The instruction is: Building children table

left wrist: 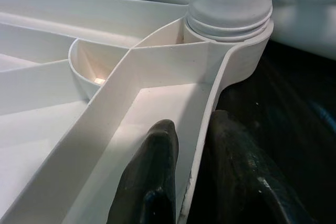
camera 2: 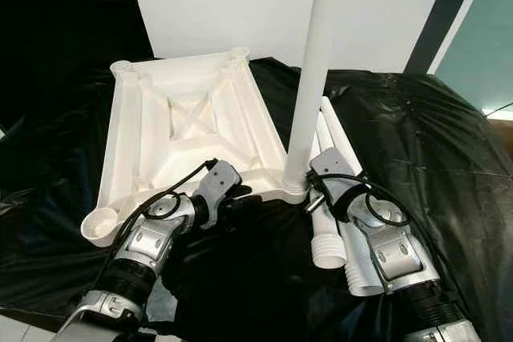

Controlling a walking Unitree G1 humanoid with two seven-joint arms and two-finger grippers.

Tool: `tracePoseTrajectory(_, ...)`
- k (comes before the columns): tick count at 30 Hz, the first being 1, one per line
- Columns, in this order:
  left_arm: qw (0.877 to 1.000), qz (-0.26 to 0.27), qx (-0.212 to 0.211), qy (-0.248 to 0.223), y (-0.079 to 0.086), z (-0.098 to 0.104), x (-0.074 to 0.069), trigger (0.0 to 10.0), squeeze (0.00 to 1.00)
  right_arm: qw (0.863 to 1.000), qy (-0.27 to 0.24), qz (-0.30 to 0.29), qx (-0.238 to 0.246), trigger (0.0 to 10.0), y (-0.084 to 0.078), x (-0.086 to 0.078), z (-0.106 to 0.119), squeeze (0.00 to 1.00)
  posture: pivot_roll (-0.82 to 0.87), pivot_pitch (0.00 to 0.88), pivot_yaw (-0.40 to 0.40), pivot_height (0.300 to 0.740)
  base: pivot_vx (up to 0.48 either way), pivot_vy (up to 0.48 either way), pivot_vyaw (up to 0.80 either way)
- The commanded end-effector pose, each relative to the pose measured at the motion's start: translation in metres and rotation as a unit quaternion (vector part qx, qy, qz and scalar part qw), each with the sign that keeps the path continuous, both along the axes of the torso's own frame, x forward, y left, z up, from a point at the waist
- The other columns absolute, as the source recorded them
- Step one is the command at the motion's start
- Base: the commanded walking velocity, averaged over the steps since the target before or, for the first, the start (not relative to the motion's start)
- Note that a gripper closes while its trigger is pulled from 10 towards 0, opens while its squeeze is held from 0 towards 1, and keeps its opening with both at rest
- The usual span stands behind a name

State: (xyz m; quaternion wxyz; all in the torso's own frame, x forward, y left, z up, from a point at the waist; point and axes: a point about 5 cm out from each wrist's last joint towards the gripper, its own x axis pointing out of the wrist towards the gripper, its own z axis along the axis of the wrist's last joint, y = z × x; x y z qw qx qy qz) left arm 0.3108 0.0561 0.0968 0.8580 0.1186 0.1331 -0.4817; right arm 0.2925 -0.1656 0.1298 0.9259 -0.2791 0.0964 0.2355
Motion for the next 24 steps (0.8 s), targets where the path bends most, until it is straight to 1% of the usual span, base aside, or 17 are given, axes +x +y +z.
tracePoseTrajectory(1,0.973,0.228,0.028,0.001,0.011,-0.024,0.006,0.0,0.0,0.998,0.001,0.059,0.016,10.0,0.023,-0.008,0.004,0.0,0.02,0.0,-0.039,0.74,0.0,0.0,0.0)
tracePoseTrajectory(3,0.971,0.237,0.028,0.001,0.013,-0.024,0.007,0.0,0.0,0.998,0.002,0.06,0.017,10.0,0.023,-0.009,0.005,0.0,0.02,0.0,-0.038,0.74,0.0,0.0,0.0)
tracePoseTrajectory(4,0.967,0.252,0.03,0.0,0.016,-0.022,0.009,0.0,0.0,0.998,0.004,0.062,0.017,10.0,0.023,-0.013,0.006,0.0,0.01,0.0,-0.035,0.74,0.0,0.0,0.0)
tracePoseTrajectory(5,0.967,0.252,0.03,0.0,0.016,-0.022,0.009,0.0,0.0,0.998,0.004,0.062,0.017,10.0,0.023,-0.013,0.006,0.0,0.01,0.0,-0.035,0.74,0.0,0.0,0.0)
tracePoseTrajectory(6,0.963,0.266,0.03,-0.002,0.019,-0.019,0.01,0.0,0.0,0.998,0.004,0.066,0.019,10.0,0.021,-0.021,0.01,0.0,0.01,0.0,-0.032,0.74,0.0,0.0,0.0)
tracePoseTrajectory(7,0.963,0.269,0.029,-0.003,0.02,-0.018,0.011,0.0,0.0,0.998,0.004,0.067,0.021,10.0,0.02,-0.026,0.012,0.0,0.01,0.0,-0.031,0.74,0.0,0.0,0.0)
tracePoseTrajectory(8,0.963,0.267,0.028,-0.004,0.02,-0.017,0.011,0.0,0.0,0.997,0.004,0.069,0.022,10.0,0.019,-0.03,0.013,0.0,0.01,0.0,-0.03,0.74,0.0,0.0,0.0)
tracePoseTrajectory(10,0.964,0.266,0.027,-0.005,0.019,-0.017,0.011,0.0,0.0,0.997,0.004,0.071,0.022,10.0,0.019,-0.033,0.014,0.0,0.0,0.0,-0.027,0.74,0.0,0.0,0.0)
tracePoseTrajectory(15,0.965,0.262,0.025,-0.005,0.017,-0.017,0.012,0.0,0.0,0.997,0.006,0.08,0.022,10.0,0.02,-0.036,0.013,0.0,-0.01,0.0,-0.021,0.74,0.0,0.0,0.0)
tracePoseTrajectory(17,0.967,0.254,0.021,-0.004,0.011,-0.016,0.012,0.0,0.0,0.996,0.003,0.086,0.023,10.0,0.02,-0.029,0.008,0.0,-0.03,0.0,-0.011,0.74,0.0,0.0,0.0)
tracePoseTrajectory(18,0.967,0.254,0.021,-0.004,0.011,-0.016,0.012,0.0,0.0,0.996,0.003,0.086,0.023,10.0,0.02,-0.029,0.008,0.0,-0.03,0.0,-0.011,0.74,0.0,0.0,0.0)
tracePoseTrajectory(19,0.969,0.248,0.021,-0.008,0.008,-0.015,0.013,0.0,0.0,0.996,0.003,0.091,0.008,10.0,0.015,-0.021,0.003,0.0,-0.03,0.0,-0.009,0.74,0.0,0.0,0.0)
tracePoseTrajectory(20,0.969,0.248,0.021,-0.008,0.008,-0.015,0.013,0.0,0.0,0.996,0.003,0.091,0.008,10.0,0.015,-0.021,0.003,0.0,-0.03,0.0,-0.009,0.74,0.0,0.0,0.0)
tracePoseTrajectory(21,0.97,0.243,0.02,-0.01,0.006,-0.014,0.013,0.0,0.0,0.995,0.004,0.095,-0.003,10.0,0.011,-0.012,-0.001,0.0,-0.03,0.0,-0.009,0.74,0.0,0.0,0.0)
tracePoseTrajectory(22,0.97,0.243,0.02,-0.01,0.006,-0.014,0.013,0.0,0.0,0.995,0.004,0.095,-0.003,10.0,0.011,-0.012,-0.001,0.0,-0.03,0.0,-0.009,0.74,0.0,0.0,0.0)
tracePoseTrajectory(23,0.97,0.242,0.019,-0.013,0.005,-0.013,0.014,0.0,0.0,0.995,0.007,0.096,-0.022,10.0,0.003,-0.002,-0.005,0.0,-0.03,0.0,-0.012,0.74,0.0,0.0,0.0)
tracePoseTrajectory(24,0.97,0.243,0.017,-0.015,0.004,-0.011,0.015,0.0,0.0,0.995,0.011,0.093,-0.037,10.0,-0.009,0.011,-0.007,0.0,-0.02,0.0,-0.016,0.74,0.0,0.0,0.0)
